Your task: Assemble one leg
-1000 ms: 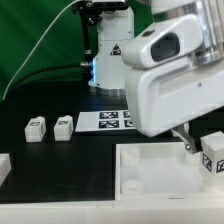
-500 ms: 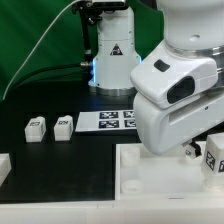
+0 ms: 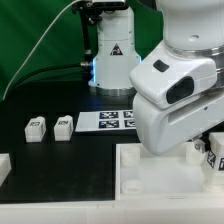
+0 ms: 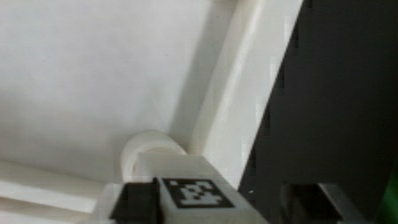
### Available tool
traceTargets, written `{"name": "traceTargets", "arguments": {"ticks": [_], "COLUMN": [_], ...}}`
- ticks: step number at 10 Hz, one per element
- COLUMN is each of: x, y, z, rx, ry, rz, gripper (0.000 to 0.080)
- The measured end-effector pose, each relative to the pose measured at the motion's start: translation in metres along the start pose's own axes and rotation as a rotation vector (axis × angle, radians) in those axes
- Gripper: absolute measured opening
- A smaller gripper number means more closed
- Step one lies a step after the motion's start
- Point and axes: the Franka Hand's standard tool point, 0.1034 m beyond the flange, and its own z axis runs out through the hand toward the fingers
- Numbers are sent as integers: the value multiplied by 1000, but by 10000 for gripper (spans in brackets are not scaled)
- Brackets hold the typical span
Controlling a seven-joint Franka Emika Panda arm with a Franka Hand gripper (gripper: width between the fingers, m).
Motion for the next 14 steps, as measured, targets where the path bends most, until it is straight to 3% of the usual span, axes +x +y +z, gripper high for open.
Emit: {"name": "traceTargets", "arguments": {"ticks": [5,7,9,12,14], "x": [0,-1,0,2,3], "y": [0,5,3,-4,-6], "z": [0,4,4,7,7], "rx": [3,55,130,188,192], "ry": [3,17,39,35,22], "rz": [31,249,487,747,904], "gripper": [328,328,328,328,328]}}
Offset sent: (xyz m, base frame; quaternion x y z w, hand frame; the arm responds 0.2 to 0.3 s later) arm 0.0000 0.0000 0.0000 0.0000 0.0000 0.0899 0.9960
